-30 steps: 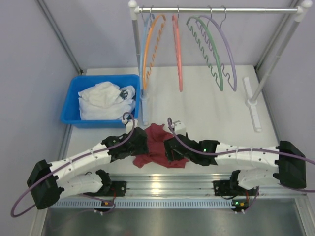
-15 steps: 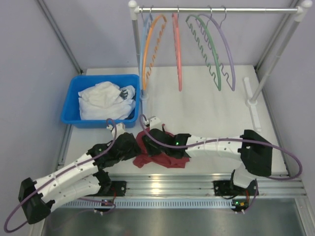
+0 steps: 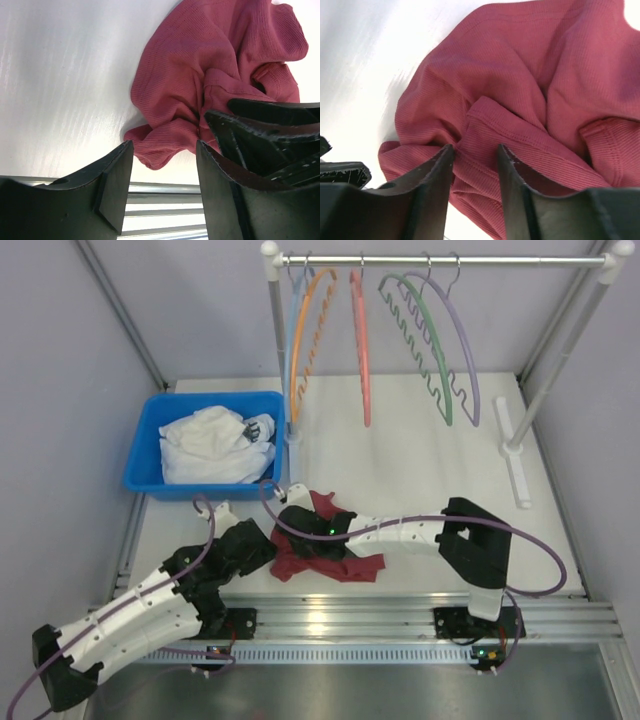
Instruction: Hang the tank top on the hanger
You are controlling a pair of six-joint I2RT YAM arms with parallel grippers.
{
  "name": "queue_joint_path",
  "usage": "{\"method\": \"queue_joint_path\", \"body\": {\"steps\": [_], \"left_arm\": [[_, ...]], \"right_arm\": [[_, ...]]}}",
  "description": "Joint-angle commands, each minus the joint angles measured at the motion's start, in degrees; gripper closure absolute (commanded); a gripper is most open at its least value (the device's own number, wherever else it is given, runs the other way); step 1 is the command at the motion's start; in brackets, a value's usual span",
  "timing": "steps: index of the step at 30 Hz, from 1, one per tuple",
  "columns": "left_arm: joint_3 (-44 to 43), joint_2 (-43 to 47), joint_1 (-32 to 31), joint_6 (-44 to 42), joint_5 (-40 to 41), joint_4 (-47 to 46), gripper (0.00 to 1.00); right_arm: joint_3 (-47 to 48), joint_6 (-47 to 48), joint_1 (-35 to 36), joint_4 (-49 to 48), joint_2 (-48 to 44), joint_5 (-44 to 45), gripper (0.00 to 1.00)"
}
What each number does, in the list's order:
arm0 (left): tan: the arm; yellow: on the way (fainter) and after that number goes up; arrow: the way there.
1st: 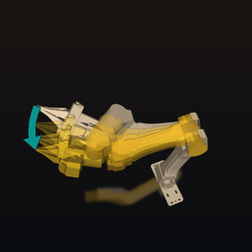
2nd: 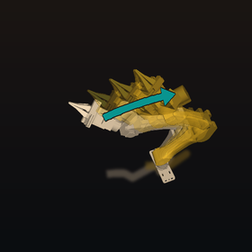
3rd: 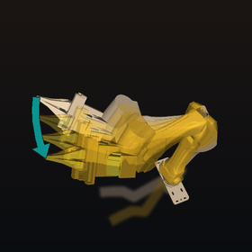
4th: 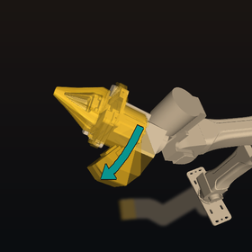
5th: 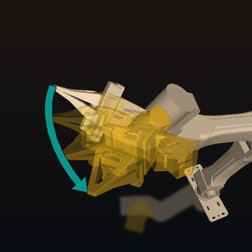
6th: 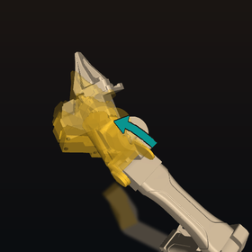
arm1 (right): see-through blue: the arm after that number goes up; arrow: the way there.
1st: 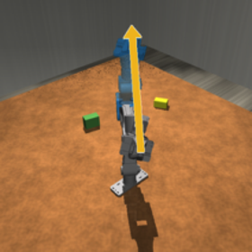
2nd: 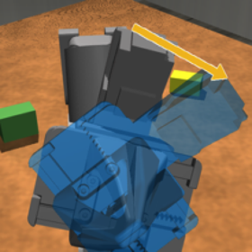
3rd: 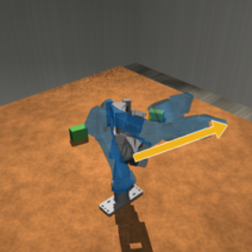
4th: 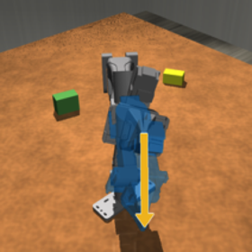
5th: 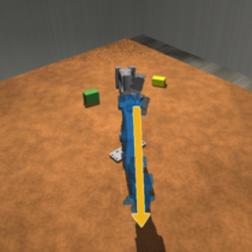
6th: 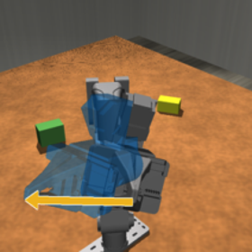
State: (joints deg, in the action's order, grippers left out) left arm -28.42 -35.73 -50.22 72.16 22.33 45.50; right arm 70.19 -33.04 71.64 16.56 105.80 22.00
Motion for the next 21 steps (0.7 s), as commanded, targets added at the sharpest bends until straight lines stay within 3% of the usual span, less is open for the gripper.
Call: {"method": "queue_joint_path", "body": {"steps": [1,9,15,21], "left_arm": [[0.91,1.19,0.29,0.18,-0.18,-2.51,0.42],[2.32,-1.36,0.29,-5.62,-6.67,-12.00,0.52],[2.06,-6.46,0.29,-9.32,-9.75,-18.15,0.54],[1.36,-12.25,0.29,-13.01,-12.74,-24.65,0.45]], "right_arm": [[0.83,-0.98,0.87,0.14,-0.85,3.22,0.62],[-2.25,-2.64,0.87,3.56,-8.83,9.72,0.96],[-6.29,-6.06,0.96,7.26,-17.88,15.08,0.99],[-10.34,-9.76,0.87,11.91,-26.15,18.95,0.99]]}}
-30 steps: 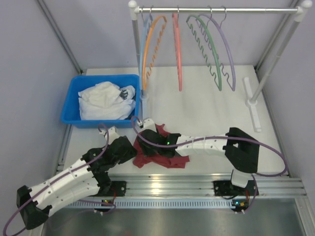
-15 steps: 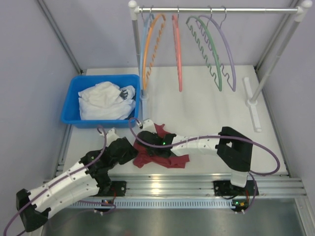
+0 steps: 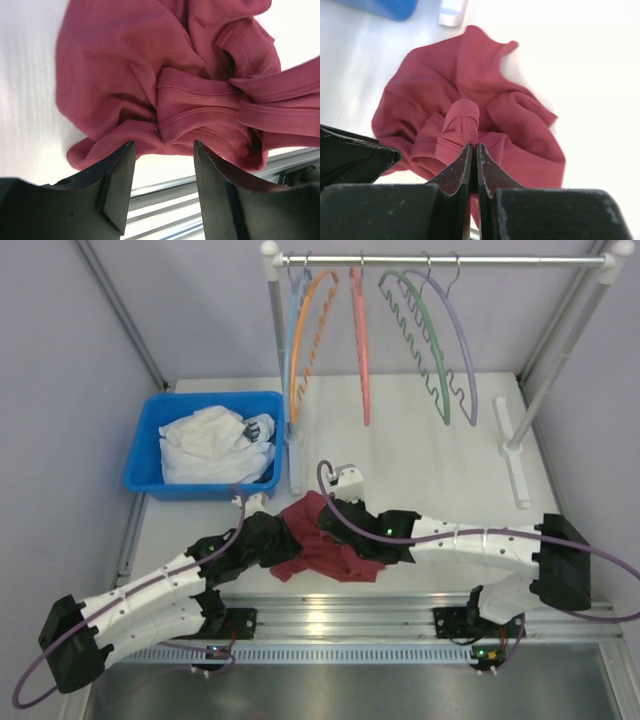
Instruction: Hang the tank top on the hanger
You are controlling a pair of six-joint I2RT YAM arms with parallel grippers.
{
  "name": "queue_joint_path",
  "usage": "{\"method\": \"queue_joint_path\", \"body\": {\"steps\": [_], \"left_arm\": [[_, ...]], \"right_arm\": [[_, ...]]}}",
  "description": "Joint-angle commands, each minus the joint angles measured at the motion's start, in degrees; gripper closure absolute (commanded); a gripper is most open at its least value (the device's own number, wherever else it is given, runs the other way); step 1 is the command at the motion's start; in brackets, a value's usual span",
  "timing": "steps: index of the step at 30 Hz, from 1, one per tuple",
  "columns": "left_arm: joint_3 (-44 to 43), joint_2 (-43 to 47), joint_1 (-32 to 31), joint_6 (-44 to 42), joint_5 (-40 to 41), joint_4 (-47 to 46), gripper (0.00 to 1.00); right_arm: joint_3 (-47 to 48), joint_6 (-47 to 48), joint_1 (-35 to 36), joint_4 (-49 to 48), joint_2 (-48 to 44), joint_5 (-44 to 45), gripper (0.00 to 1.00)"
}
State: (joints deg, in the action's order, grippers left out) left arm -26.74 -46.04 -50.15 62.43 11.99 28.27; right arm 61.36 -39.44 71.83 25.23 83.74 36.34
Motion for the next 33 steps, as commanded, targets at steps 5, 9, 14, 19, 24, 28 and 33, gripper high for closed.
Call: {"method": "queue_joint_path", "body": {"steps": [5,9,14,19,24,28,33], "left_arm": [[-1.56,-9.40,0.23,-5.65,-4.33,-9.63,0.41],[-1.21,-13.19,0.23,-6.10,-5.74,-12.97,0.36],[-1.03,-15.04,0.23,-6.71,-6.01,-17.54,0.34],[-1.99,-17.23,0.23,-7.59,-6.36,-19.13,0.42],[-2.17,-18.82,0.23,-7.68,-7.07,-20.10,0.58],[-3.31,-17.95,0.23,-8.20,-7.07,-18.70,0.78],[-8.32,-14.17,0.23,-10.75,-4.96,-12.29,0.97]], "right_arm": [[-4.14,-6.61,0.76,7.63,-8.94,6.81,0.98],[-5.55,-8.54,0.76,10.70,-13.33,8.92,0.98],[-7.04,-10.56,0.76,13.52,-16.50,10.16,0.98],[-8.28,-11.71,0.76,16.33,-19.76,11.30,0.97],[-9.15,-12.85,0.76,18.62,-22.22,12.35,0.97],[-9.42,-13.64,0.68,20.20,-24.06,13.14,0.97],[-8.28,-13.73,0.77,22.75,-26.44,14.55,0.98]]}}
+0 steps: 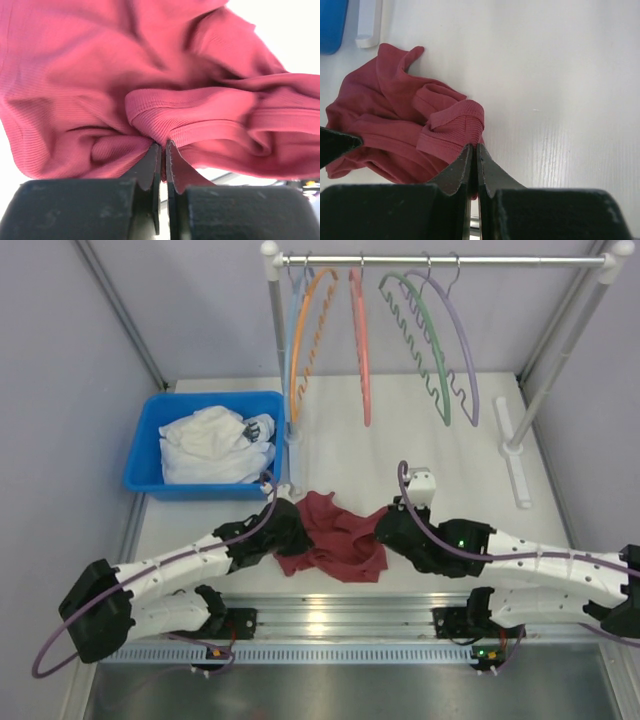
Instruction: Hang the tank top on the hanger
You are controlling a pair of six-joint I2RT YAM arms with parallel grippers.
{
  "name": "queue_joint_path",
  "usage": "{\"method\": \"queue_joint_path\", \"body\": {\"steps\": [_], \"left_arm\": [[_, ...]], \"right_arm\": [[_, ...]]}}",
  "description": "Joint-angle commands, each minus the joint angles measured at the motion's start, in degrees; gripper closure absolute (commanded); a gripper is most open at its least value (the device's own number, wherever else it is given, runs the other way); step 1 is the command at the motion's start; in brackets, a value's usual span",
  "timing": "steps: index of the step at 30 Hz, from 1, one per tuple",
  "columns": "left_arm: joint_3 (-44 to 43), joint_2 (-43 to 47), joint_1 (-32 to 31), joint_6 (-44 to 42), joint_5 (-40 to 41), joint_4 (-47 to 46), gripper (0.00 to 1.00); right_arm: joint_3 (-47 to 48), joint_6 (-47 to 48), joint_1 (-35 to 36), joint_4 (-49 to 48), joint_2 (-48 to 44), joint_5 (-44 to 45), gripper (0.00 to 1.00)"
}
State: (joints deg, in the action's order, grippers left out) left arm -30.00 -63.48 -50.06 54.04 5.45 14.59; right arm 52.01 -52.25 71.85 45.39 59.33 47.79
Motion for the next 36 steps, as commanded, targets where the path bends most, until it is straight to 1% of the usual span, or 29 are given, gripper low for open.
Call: {"method": "queue_joint_path", "body": {"steps": [1,2,8,12,16,19,20,21,23,24,25,26,27,29,31,36], "left_arm": [[-7.42,4.58,0.14,-3.32,2.01,4.28,0.99],[-8.75,5.29,0.14,-3.94,2.54,5.70,1.00],[-19.47,10.04,0.14,-7.63,6.15,15.89,1.00],[-25.53,11.71,0.14,-9.91,7.11,19.24,1.00],[-27.57,11.63,0.14,-10.36,7.11,22.67,1.00],[-25.29,10.93,0.14,-9.05,7.90,25.66,1.00],[-24.07,10.92,0.14,-8.61,7.04,25.84,0.96],[-21.01,10.75,0.14,-7.64,5.98,24.71,0.95],[-17.22,10.84,0.14,-6.41,2.66,22.43,0.82],[-13.81,10.92,0.14,-5.10,1.85,20.93,0.79],[-12.29,10.92,0.14,-4.39,1.15,18.83,0.77],[-11.06,11.01,0.14,-3.86,0.62,17.68,0.71],[-9.39,11.01,0.14,-3.16,-0.26,16.88,0.70],[-8.59,11.01,0.14,-2.80,-0.62,15.65,0.67],[-8.23,10.58,0.14,-3.06,-1.06,15.38,0.57],[-8.32,8.47,0.14,-3.59,-2.02,14.85,0.52]], "right_arm": [[2.03,-0.75,0.74,2.95,-2.29,3.36,0.98],[2.74,-0.40,0.74,4.00,-2.99,4.06,0.98],[9.24,3.02,0.74,5.77,-6.59,7.04,0.99],[13.20,5.75,0.74,6.29,-7.65,8.90,0.99],[16.45,8.30,0.74,6.21,-7.48,9.60,0.99],[16.64,8.39,0.74,6.21,-7.39,9.69,0.98],[16.29,8.22,0.74,6.29,-7.56,9.26,0.98],[15.59,8.13,0.83,6.21,-7.48,8.90,0.98],[14.36,6.99,0.74,6.38,-7.39,7.59,0.99],[12.96,6.46,0.74,6.38,-7.30,7.15,0.99],[12.25,5.50,0.74,6.38,-7.21,6.62,0.99],[11.54,4.97,0.74,6.38,-7.21,5.66,0.99],[10.32,4.53,0.74,6.38,-7.21,5.21,0.99],[9.17,3.30,0.74,6.47,-7.47,3.99,1.00],[7.67,2.42,0.74,6.38,-7.65,3.45,1.00],[6.18,1.63,0.74,6.56,-8.00,2.83,1.00]]}}
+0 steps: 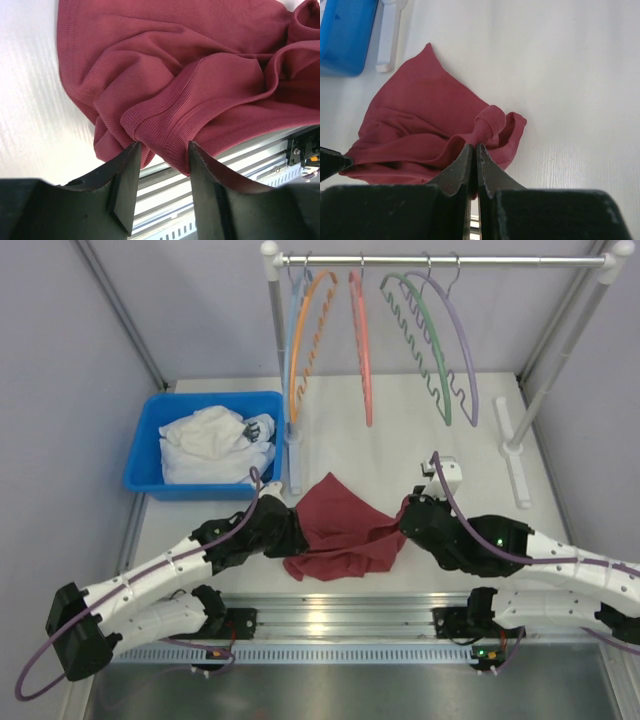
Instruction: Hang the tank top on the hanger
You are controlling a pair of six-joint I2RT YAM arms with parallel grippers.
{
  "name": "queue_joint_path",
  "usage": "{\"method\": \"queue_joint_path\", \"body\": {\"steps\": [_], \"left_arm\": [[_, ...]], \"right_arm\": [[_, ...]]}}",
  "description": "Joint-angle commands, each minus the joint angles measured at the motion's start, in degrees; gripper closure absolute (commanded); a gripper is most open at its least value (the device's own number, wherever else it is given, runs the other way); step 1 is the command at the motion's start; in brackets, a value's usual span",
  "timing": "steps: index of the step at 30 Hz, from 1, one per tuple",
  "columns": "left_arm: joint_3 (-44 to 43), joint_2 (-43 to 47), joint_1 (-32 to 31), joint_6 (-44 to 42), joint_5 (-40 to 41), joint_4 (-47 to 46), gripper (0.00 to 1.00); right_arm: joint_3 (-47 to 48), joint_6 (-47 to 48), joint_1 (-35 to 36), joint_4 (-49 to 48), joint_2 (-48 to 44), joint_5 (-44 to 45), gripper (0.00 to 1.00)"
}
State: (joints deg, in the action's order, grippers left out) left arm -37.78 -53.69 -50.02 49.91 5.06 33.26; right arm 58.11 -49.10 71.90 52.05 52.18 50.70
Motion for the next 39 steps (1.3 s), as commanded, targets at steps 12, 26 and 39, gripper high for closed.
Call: {"method": "queue_joint_path", "body": {"steps": [12,26,39], "left_arm": [[1.04,-2.64,0.10,2.03,-3.83,-7.68,0.44],[-20.18,-1.68,0.01,-7.79,1.53,3.12,1.00],[-66.59,-12.04,0.01,-21.43,5.40,15.61,1.00]], "right_arm": [[-1.07,-1.79,0.70,-0.46,-0.59,-0.07,0.99],[11.74,6.90,0.70,-1.60,-2.26,6.60,1.00],[30.22,34.22,0.70,-21.79,2.39,10.82,1.00]]}}
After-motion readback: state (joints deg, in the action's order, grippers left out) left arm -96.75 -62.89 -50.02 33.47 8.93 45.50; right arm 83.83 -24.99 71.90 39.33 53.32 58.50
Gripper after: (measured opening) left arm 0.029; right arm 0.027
